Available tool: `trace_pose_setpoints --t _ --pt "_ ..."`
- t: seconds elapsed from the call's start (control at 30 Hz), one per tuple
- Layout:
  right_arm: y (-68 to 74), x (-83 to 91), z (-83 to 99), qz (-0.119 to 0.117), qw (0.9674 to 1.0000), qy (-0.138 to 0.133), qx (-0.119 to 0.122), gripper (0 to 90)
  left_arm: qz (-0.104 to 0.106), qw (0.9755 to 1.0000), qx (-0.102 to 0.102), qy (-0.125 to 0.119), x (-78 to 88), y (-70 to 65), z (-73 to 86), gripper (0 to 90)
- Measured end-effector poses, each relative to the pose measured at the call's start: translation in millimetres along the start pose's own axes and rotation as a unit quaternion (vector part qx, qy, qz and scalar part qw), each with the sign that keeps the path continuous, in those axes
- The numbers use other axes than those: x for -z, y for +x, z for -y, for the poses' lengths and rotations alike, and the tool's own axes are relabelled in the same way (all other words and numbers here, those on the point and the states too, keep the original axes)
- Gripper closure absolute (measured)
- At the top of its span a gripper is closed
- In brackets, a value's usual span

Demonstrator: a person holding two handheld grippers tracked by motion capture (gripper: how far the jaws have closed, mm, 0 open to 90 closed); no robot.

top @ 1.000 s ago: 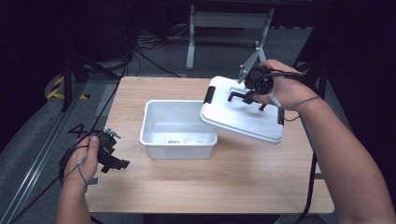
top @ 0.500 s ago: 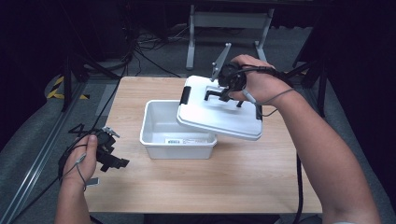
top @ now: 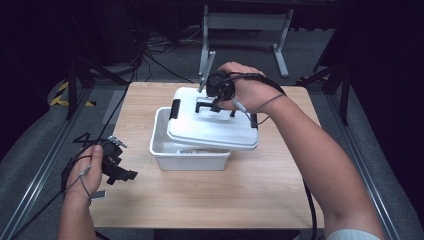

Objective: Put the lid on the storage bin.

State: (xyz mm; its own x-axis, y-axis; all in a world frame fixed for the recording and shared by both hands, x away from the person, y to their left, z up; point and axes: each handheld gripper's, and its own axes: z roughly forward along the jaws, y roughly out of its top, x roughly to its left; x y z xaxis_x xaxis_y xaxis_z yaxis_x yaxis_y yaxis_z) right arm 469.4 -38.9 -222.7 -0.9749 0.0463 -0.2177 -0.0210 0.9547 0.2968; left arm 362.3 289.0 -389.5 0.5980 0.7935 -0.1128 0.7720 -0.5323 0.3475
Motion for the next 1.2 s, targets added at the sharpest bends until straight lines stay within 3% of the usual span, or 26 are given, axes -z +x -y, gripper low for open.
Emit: trace_pose_setpoints --t 0.17,0.53,1.2 --pt "1.3 -23.4 -17.9 -0.018 0.9997 0.004 0.014 84.3 0.001 1.0000 0.005 -0.001 0.7 2.3 4.2 18.1" --pt "1.7 -56.8 -40.3 -0.041 0.9985 0.014 0.034 84.3 0.002 0.9999 0.012 -0.002 1.1 3.8 12.3 18.1" --pt "8.0 -79.9 -56.0 -0.020 0.9974 0.050 0.048 83.9 0.002 0.9999 0.016 -0.004 1.8 3.9 14.7 18.1"
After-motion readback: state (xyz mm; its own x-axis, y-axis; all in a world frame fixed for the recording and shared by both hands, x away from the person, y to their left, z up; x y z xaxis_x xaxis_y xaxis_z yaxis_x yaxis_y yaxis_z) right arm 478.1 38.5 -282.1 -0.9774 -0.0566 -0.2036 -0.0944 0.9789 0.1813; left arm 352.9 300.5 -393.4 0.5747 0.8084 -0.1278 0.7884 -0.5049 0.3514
